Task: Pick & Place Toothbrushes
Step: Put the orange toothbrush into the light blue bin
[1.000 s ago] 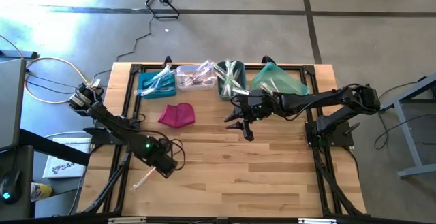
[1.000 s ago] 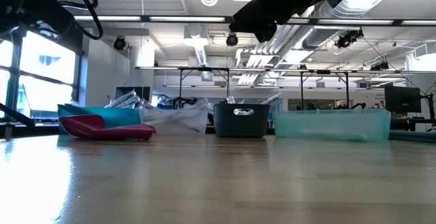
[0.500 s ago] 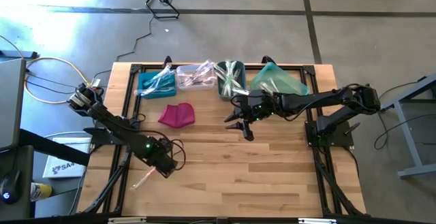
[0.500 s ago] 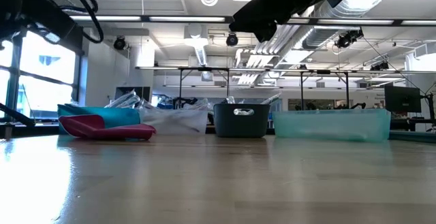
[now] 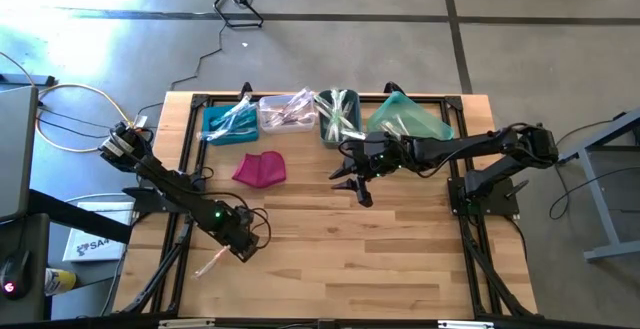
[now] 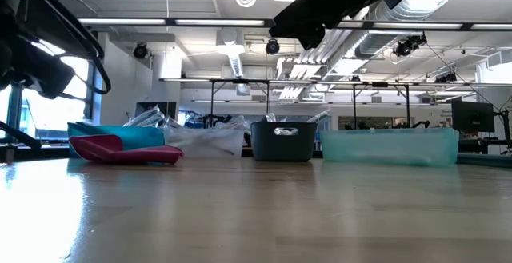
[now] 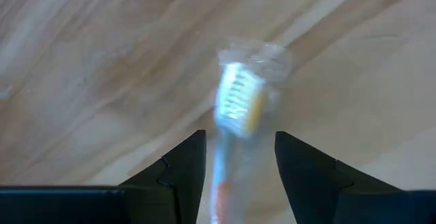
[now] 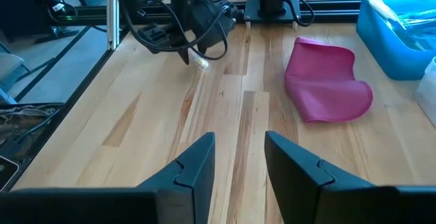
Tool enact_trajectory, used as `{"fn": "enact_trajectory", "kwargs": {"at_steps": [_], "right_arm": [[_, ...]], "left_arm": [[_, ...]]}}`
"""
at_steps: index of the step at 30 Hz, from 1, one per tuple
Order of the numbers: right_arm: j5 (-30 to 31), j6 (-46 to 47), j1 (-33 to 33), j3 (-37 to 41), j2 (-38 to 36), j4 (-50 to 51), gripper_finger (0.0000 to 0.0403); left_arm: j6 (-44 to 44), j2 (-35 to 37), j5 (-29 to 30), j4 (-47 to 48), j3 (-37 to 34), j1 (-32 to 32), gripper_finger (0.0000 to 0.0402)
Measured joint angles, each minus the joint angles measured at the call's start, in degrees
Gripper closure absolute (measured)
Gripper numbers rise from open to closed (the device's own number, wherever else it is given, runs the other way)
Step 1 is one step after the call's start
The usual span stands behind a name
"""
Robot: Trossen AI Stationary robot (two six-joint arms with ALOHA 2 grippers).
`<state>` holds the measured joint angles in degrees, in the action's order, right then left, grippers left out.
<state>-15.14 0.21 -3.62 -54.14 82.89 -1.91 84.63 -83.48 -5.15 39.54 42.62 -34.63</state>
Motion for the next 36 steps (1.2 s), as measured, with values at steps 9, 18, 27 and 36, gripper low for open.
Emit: {"fn": "enact_trajectory", "kwargs": {"at_steps": [9,18,27,36], "right_arm": [[0.0,0.0,0.0,0.0,0.0,0.0,0.0282],[0.0,0.0,0.0,0.0,0.0,0.0,0.0282],[0.0,0.0,0.0,0.0,0.0,0.0,0.0282],[-0.4,5.1,0.0,0.0,0.0,0.4,0.0282]], "left_arm": [[1.4,0.3,-0.4,-3.0,-3.1,0.0,0.0233],[1.4,0.2,-0.3,-2.3,-3.3,0.0,0.0327],[1.4,0.1,0.0,-3.2,-3.3,0.1,0.0393],[-0.5,3.0,-0.2,-5.4,-3.4,0.1,0.0398]]}}
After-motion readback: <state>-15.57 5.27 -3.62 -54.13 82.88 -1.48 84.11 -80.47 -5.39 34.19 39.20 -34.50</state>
